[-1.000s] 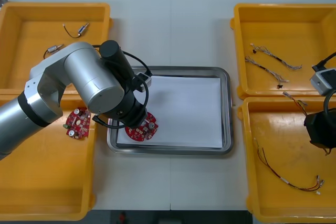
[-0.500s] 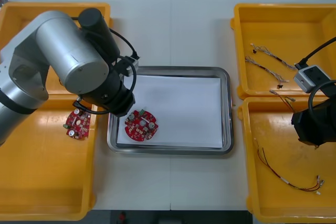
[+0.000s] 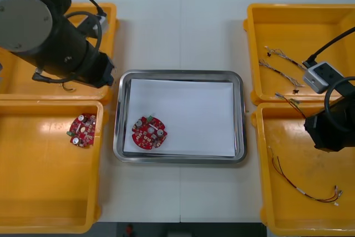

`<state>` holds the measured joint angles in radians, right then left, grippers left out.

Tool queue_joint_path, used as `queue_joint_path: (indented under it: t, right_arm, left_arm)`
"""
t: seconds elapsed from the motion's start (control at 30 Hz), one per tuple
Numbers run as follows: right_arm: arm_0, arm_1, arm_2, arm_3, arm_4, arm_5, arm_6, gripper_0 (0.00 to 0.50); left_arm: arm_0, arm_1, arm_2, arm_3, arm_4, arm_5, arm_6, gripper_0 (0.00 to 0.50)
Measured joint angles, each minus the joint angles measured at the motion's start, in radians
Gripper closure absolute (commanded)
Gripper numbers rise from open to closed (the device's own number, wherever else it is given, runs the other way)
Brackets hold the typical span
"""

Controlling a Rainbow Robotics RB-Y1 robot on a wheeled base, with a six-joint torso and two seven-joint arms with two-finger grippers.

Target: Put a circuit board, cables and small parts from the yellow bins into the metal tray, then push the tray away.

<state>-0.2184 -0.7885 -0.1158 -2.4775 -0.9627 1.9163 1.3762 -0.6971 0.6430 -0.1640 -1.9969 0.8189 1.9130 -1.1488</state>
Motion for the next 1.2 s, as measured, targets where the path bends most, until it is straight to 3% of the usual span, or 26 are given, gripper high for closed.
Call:
queue_joint_path:
  t: [0.13, 0.33, 0.57, 0.7, 1.0, 1.1, 1.2]
  right_arm:
    - [-0.04, 0.0, 0.011, -0.003, -0.03, 0.0, 0.0, 0.5]
    - [-0.146, 0.0, 0.141, -0.003, -0.001, 0.0, 0.0, 0.5]
    - [-0.294, 0.032, 0.315, 0.055, 0.032, 0.0, 0.0, 0.5]
    - [-0.372, 0.08, 0.38, 0.122, 0.054, 0.0, 0.0, 0.5]
    - [-0.524, 0.189, 0.534, 0.297, 0.113, 0.001, 0.0, 0.5]
    - [-0.544, 0.213, 0.582, 0.311, 0.15, 0.001, 0.008, 0.5]
    - [-0.551, 0.227, 0.623, 0.312, 0.18, 0.001, 0.111, 0.5]
  left_arm:
    - [0.0, 0.031, 0.052, 0.02, 0.029, 0.0, -0.001, 0.0]
    - [0.0, 0.13, 0.088, 0.1, 0.068, 0.0, -0.015, 0.0]
    - [0.0, 0.22, 0.098, 0.197, 0.071, 0.0, -0.266, 0.0]
    - [0.0, 0.237, 0.098, 0.266, 0.075, -0.049, -0.388, 0.0]
    - [-0.028, 0.238, 0.095, 0.463, 0.084, -0.206, -0.431, 0.0]
    - [-0.061, 0.238, 0.08, 0.533, 0.085, -0.248, -0.53, 0.0]
    - [-0.096, 0.239, 0.05, 0.599, 0.086, -0.299, -0.677, 0.0]
